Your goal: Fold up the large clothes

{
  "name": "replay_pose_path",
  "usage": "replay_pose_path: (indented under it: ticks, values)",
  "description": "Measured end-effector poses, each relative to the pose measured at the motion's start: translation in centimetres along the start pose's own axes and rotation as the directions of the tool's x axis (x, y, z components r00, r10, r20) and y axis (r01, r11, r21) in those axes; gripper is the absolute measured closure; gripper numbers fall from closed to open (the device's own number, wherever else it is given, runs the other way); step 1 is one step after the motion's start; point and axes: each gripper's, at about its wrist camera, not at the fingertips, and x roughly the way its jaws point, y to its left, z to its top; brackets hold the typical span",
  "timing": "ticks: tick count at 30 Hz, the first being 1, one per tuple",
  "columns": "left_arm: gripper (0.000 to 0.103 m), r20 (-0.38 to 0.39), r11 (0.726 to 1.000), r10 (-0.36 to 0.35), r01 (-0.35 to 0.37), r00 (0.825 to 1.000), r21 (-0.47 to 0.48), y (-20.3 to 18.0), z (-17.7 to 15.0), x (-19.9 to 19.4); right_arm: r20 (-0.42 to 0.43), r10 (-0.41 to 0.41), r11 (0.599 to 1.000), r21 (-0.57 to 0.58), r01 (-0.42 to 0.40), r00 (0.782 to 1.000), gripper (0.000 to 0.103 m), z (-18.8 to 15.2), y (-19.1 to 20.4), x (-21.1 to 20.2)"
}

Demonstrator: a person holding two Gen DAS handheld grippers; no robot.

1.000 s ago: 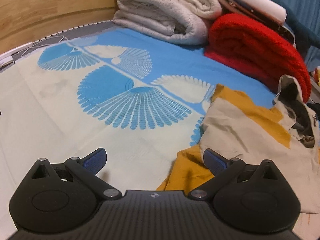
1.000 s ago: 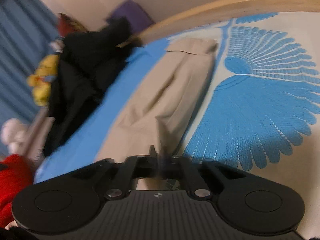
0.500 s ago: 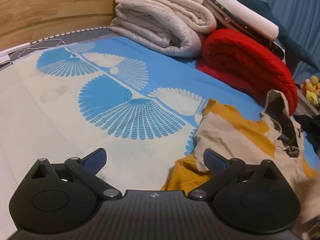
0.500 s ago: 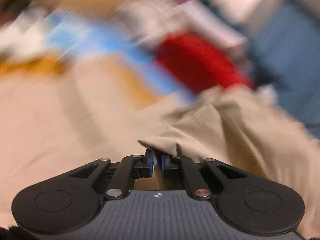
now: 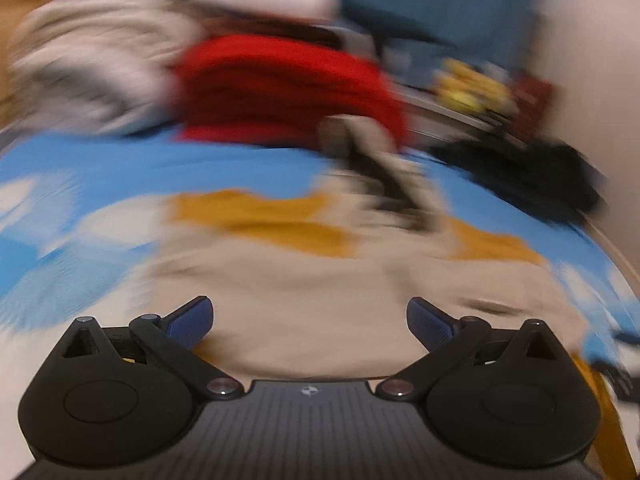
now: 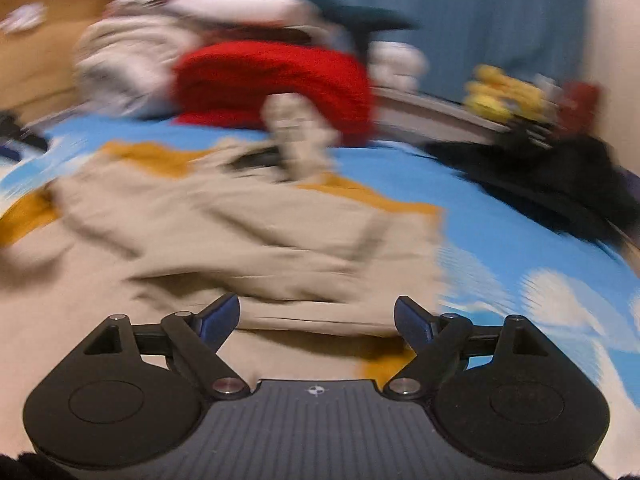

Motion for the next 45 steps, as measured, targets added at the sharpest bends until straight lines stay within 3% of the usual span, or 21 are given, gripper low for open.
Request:
replay_pose_path:
  ticks: [5,7,11,13,16,17,18,21,25,27,29,31,32,33,34,35,37,39,43,44,45]
  values:
    - [0.0,-0.076,0.959,-0.175,0.188,0.982,0.214,-13.9,1.4,5.2,-0.086,-0.144,0.954,0.254,0.162,0.986,0.016,-1.2,-5.7,1.4]
    - [0.0,-0.15,0.944,-0.235,0.262,0.96,0.201,-18.2,1.7,8.4,-0.105,-0.129,0.931,0.33,0.157,0.986,0.016,-2.0,-7.2,1.6]
    - [0.0,-0.284,0.947,-0.289,0.317,0.914,0.057,-23.2,1.1,14.7,-0.102,-0.124,0.915,0.373,0.153,0.987,0.016,-3.0,-8.7,1.5]
    - [0.0,-0.321,0.951,-0.28,0.308,0.905,0.039,-24.6,0.7,17.0,-0.088,-0.123,0.909,0.39,0.148,0.989,0.016,-3.1,-9.2,1.3]
    - [0.003,-0.378,0.97,-0.163,0.219,0.911,0.109,-25.9,0.1,20.2,-0.083,-0.117,0.896,0.42,0.141,0.99,0.016,-3.2,-9.6,1.3]
    - [0.032,-0.373,0.973,-0.148,0.203,0.916,0.113,-25.6,0.1,20.6,-0.086,-0.112,0.894,0.427,0.138,0.99,0.016,-3.0,-9.7,1.6]
    - [0.075,-0.36,0.974,-0.14,0.193,0.922,0.117,-25.1,0.3,20.6,-0.086,-0.109,0.891,0.433,0.136,0.99,0.017,-2.9,-9.8,1.8]
    - [0.085,-0.318,0.967,-0.242,0.256,0.917,0.004,-21.7,2.9,18.7,-0.073,-0.109,0.897,0.422,0.13,0.991,0.017,-2.6,-9.5,1.6]
    - [0.085,-0.079,0.921,-0.387,0.381,0.919,-0.081,-13.4,9.5,10.5,-0.04,-0.122,0.916,0.38,0.128,0.992,0.017,-2.0,-8.5,1.0]
    - [0.085,0.036,0.915,-0.384,0.386,0.922,-0.118,-7.5,11.7,6.6,-0.031,-0.114,0.923,0.367,0.117,0.993,0.017,-1.7,-8.0,0.8]
    - [0.079,0.104,0.926,-0.325,0.339,0.94,-0.167,-1.0,12.2,4.3,-0.025,-0.108,0.931,0.349,0.109,0.994,0.017,-1.4,-7.4,0.7]
    - [0.07,0.102,0.945,-0.218,0.236,0.971,-0.227,5.6,10.9,3.6,-0.03,-0.105,0.935,0.337,0.109,0.994,0.017,-1.3,-6.8,0.8]
    - [0.053,0.068,0.955,-0.141,0.154,0.988,-0.252,9.0,9.5,3.8,-0.033,-0.099,0.937,0.334,0.105,0.994,0.017,-1.2,-6.6,0.9]
    - [0.021,0.035,0.959,-0.066,0.073,0.997,-0.274,11.5,8.1,4.0,-0.036,-0.094,0.938,0.332,0.101,0.995,0.017,-1.2,-6.4,0.9]
    - [0.011,-0.015,0.954,0.021,-0.025,1.0,-0.298,13.6,6.6,4.5,-0.036,-0.091,0.939,0.328,0.098,0.995,0.017,-1.1,-6.2,0.9]
    - [0.008,-0.07,0.94,0.114,-0.13,0.991,-0.315,15.6,4.9,4.9,-0.035,-0.086,0.942,0.323,0.092,0.996,0.017,-1.0,-6.0,0.9]
    - [0.008,-0.145,0.92,0.174,-0.214,0.974,-0.328,18.0,2.5,5.8,-0.032,-0.086,0.945,0.315,0.092,0.996,0.017,-0.9,-5.7,1.0]
    - [0.008,-0.152,0.908,0.152,-0.199,0.977,-0.369,18.8,1.7,6.2,-0.03,-0.087,0.944,0.316,0.092,0.996,0.017,-0.6,-5.6,1.1]
    - [0.008,-0.098,0.935,0.095,-0.123,0.991,-0.334,15.9,3.5,7.3,-0.006,-0.108,0.934,0.343,0.104,0.994,0.017,0.0,-6.2,1.8]
    - [0.008,-0.088,0.947,0.079,-0.102,0.993,-0.304,14.5,4.0,7.5,0.002,-0.114,0.931,0.35,0.106,0.993,0.021,0.1,-6.4,2.2]
    - [0.008,-0.08,0.956,0.058,-0.079,0.995,-0.281,12.8,4.6,7.4,-0.001,-0.107,0.93,0.353,0.1,0.994,0.032,0.1,-6.7,2.8]
